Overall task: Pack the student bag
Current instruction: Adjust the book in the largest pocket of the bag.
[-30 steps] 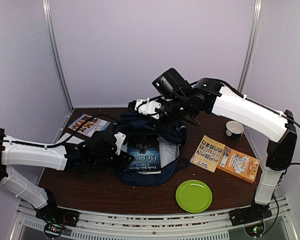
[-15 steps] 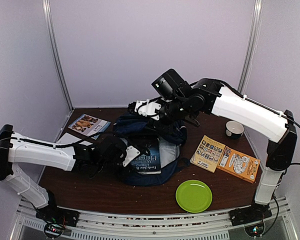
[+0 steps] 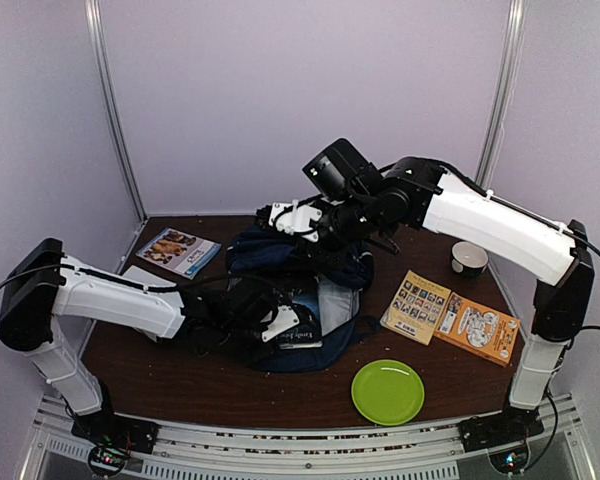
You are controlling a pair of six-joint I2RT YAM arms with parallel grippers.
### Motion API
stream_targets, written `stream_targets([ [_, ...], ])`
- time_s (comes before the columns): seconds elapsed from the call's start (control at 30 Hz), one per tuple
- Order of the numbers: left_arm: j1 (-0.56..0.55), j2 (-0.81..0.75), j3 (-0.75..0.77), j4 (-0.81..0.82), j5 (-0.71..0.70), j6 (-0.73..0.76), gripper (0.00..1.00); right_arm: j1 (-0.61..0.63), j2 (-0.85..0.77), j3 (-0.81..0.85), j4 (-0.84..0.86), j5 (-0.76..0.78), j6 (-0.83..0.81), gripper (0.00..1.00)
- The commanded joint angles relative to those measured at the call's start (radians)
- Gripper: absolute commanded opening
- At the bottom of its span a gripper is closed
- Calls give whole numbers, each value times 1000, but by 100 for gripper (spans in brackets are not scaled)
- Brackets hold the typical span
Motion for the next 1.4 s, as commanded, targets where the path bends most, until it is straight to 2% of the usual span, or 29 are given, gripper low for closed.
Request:
stream_targets([
  [0.0, -13, 43, 32, 5, -79, 15, 40, 15, -15, 16, 20, -45, -10, 0],
  [0.47, -12, 98, 47, 6, -398, 58, 40, 16, -73, -64, 60, -107, -41, 0],
  [0.93, 38, 241, 203, 209, -467, 142, 40, 20, -71, -64, 47, -112, -48, 0],
  [1.13, 65, 309, 238, 235, -487, 192, 39, 19, -75, -69, 51, -103, -51, 0],
  [1.27, 89, 325, 242, 205, -520, 162, 39, 19, -70, -63, 51, -100, -51, 0],
  [1.37, 91, 296, 208, 213, -488, 148, 39, 19, -70, -63, 53, -94, -53, 0],
])
